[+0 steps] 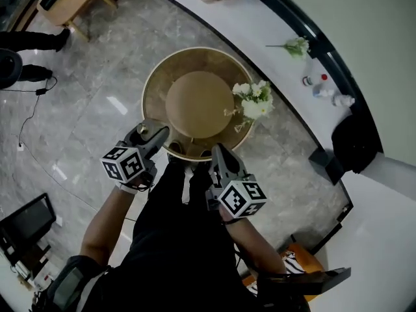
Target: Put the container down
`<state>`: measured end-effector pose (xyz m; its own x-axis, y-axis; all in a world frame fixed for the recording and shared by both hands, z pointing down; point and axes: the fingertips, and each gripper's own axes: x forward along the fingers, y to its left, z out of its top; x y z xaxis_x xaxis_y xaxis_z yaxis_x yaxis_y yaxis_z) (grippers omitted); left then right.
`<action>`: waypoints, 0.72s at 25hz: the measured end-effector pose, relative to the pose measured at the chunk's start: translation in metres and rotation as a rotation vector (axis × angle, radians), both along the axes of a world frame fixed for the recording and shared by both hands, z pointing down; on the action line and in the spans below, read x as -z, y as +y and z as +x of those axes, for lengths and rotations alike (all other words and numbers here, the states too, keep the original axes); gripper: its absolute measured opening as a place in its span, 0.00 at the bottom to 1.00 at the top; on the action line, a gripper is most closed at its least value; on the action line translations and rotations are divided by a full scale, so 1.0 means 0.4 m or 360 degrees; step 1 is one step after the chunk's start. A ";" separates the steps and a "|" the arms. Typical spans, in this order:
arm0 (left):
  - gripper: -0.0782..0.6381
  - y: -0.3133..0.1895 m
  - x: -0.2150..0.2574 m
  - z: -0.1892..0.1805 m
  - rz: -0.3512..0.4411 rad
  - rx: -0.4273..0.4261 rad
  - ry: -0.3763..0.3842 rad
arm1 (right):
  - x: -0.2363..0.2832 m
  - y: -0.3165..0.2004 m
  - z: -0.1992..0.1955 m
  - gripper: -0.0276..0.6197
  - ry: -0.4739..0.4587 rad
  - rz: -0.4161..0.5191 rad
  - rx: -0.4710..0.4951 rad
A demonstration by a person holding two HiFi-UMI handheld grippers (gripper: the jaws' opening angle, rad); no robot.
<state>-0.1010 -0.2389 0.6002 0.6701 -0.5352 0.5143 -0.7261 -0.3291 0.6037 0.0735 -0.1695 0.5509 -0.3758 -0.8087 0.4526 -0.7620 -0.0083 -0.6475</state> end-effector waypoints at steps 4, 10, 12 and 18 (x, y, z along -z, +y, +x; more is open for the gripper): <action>0.59 -0.063 -0.141 -0.004 -0.0068 -0.0042 -0.0098 | -0.069 -0.033 -0.006 0.05 0.0007 -0.0059 0.0000; 0.59 -0.130 -0.331 0.035 -0.0114 -0.0157 -0.0238 | -0.184 -0.062 -0.011 0.05 -0.0025 -0.0143 -0.0011; 0.59 -0.154 -0.375 0.056 -0.0105 -0.0201 -0.0285 | -0.221 -0.061 -0.012 0.05 -0.0042 -0.0190 -0.0016; 0.59 -0.226 -0.531 0.108 -0.0007 -0.0385 -0.0517 | -0.310 -0.037 -0.010 0.05 -0.0076 -0.0303 -0.0066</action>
<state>-0.0579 -0.3291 0.8126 0.5788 -0.3793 0.7219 -0.7812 -0.5118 0.3574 0.0694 -0.1844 0.6750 -0.3684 -0.7254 0.5814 -0.7270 -0.1651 -0.6666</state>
